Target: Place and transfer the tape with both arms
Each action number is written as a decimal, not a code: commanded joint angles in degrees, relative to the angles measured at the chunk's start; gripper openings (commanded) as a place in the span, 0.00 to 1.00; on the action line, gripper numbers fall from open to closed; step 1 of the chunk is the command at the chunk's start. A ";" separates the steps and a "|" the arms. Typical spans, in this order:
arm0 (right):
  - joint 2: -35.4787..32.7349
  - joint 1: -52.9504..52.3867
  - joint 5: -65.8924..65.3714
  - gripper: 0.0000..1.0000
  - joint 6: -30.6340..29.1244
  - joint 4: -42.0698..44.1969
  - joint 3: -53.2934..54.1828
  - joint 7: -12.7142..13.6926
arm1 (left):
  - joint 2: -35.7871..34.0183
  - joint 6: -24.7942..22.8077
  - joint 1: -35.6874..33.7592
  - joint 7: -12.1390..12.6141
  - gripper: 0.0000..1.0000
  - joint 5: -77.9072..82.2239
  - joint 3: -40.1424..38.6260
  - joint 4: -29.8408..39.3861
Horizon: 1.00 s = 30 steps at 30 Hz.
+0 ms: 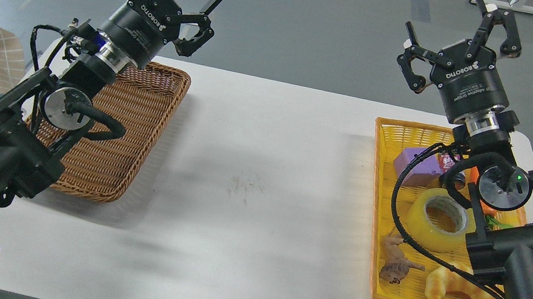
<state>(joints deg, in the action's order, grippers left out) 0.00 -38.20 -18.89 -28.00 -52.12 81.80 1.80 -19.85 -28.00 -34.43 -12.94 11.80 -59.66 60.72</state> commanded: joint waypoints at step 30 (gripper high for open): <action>-0.35 0.06 -0.18 1.00 0.00 0.44 -0.50 0.14 | 0.08 0.00 0.07 -7.01 0.98 0.77 0.59 -0.43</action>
<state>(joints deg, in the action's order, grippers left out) -0.35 -38.23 -19.07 -28.00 -51.70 81.30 1.91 -19.78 -28.00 -34.31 -20.10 12.57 -59.13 60.29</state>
